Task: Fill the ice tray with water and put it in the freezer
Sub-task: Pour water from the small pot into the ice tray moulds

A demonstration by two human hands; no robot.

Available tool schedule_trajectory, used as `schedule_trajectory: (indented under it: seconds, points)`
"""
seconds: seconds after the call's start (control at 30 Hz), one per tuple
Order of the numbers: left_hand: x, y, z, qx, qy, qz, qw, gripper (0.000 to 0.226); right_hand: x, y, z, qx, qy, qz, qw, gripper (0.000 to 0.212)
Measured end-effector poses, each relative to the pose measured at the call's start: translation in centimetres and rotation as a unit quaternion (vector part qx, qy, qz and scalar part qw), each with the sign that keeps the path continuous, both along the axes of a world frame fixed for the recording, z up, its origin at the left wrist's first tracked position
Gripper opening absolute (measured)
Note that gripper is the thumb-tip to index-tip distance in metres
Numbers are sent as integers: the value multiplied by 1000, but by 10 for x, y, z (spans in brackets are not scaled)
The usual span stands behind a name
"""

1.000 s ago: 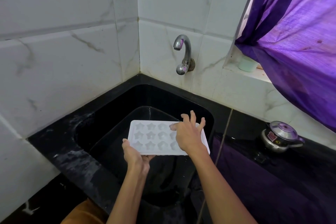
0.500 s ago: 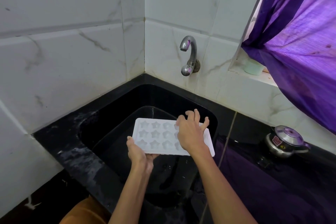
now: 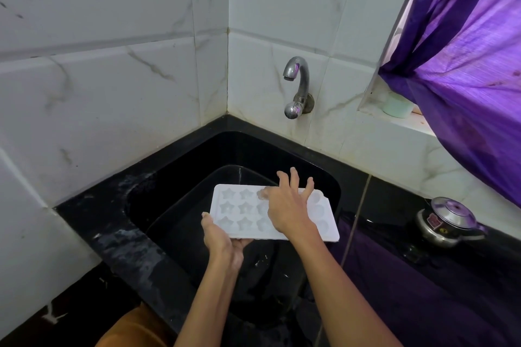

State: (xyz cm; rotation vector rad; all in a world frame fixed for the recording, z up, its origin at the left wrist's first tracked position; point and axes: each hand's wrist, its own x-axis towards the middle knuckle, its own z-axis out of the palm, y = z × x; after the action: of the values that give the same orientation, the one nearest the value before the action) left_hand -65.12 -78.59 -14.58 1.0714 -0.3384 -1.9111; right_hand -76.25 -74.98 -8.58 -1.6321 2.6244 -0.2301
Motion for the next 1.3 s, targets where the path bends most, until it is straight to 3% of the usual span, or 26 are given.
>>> schedule_trajectory:
  seconds: [0.83, 1.03, 1.3]
  points:
    - [2, 0, 9, -15, -15, 8, 1000, 51, 5, 1, 6, -1, -15, 15, 1000, 63]
    - [0, 3, 8, -15, 1, -2, 1000, 48, 7, -4, 13, -44, -13, 8, 999, 52]
    - [-2, 3, 10, -14, 10, -1, 1000, 48, 17, -18, 8, 6, 24, 56, 998, 66]
